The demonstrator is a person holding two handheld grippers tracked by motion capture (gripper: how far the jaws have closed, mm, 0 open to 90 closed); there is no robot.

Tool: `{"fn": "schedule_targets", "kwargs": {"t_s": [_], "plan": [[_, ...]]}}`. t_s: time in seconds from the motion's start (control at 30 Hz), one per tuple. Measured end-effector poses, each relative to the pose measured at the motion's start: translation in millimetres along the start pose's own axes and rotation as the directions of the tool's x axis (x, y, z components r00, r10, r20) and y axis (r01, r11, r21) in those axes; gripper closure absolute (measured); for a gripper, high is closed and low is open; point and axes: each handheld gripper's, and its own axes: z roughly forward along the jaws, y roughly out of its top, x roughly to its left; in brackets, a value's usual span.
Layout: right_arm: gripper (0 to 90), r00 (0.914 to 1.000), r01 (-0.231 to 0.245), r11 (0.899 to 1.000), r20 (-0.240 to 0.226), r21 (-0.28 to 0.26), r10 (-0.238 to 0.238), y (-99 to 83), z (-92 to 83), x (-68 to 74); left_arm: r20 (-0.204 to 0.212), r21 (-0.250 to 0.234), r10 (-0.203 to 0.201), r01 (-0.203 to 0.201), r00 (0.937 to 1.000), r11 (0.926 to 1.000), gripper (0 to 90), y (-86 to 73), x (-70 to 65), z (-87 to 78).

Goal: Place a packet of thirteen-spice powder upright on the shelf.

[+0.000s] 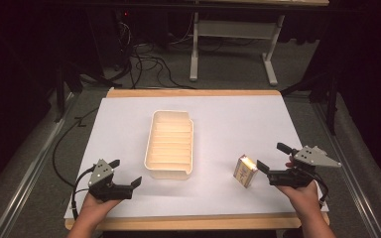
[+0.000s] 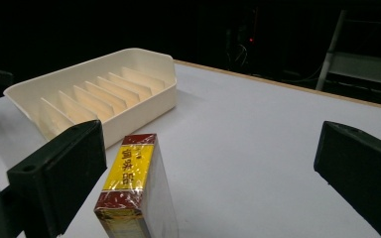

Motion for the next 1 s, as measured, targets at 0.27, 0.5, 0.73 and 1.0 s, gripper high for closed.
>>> {"fn": "schedule_targets", "kwargs": {"t_s": [0.27,0.5,0.73,1.0], "plan": [[0.1,0.9993,0.014,1.000,-0.034,0.011,-0.014,0.5,4.4,10.0,-0.004,-0.011,-0.009,0.008,1.0000,0.9999,0.2,1.2,0.0,-0.6],[0.1,0.9979,0.026,0.999,-0.060,0.032,-0.024,-2.3,10.0,15.6,-0.009,-0.007,-0.017,0.016,0.9998,0.9998,0.2,2.3,0.9,-0.9],[0.2,0.9967,0.032,0.998,-0.077,0.054,-0.028,-6.4,15.4,18.8,-0.014,-0.003,-0.014,0.014,0.9998,0.9999,0.2,3.0,1.3,-1.3],[0.4,0.9961,0.028,0.997,-0.086,0.073,-0.022,-10.7,18.7,20.0,-0.011,0.008,-0.016,0.017,0.9998,0.9998,0.2,3.7,0.6,-1.9]]}}
